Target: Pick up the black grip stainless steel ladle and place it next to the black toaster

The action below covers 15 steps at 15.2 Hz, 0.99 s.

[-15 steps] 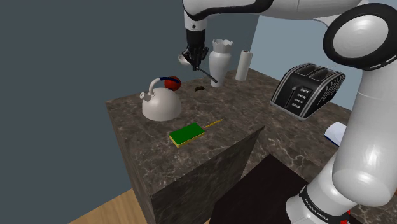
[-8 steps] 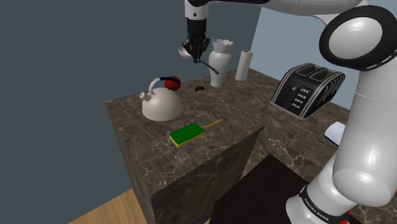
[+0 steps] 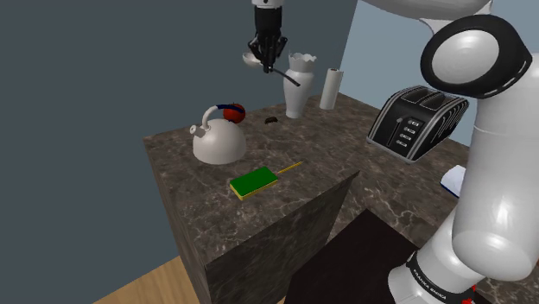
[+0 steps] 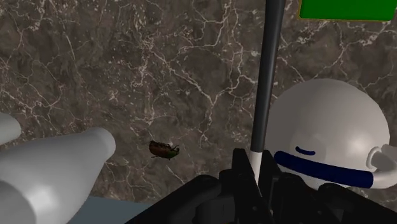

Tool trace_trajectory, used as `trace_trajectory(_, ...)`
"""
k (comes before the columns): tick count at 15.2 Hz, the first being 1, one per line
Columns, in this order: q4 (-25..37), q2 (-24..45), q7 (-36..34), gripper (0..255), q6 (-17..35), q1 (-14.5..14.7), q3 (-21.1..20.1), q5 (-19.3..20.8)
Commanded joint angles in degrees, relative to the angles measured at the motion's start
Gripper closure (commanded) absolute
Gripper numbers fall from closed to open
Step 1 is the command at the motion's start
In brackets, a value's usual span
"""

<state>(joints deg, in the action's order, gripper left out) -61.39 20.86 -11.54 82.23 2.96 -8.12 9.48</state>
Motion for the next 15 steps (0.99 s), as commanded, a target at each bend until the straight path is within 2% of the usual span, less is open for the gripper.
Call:
trace_trajectory(1,2.55,0.98,0.14,255,-1.60,0.20,0.02,0.17)
trace_trajectory(4,-10.39,-7.86,2.17,255,2.83,-2.51,0.56,-1.25)
trace_trajectory(7,-20.06,-15.03,4.68,255,5.71,-4.62,1.55,-2.34)
trace_trajectory(15,-38.52,-30.47,12.38,255,9.66,-8.57,5.72,-3.57)
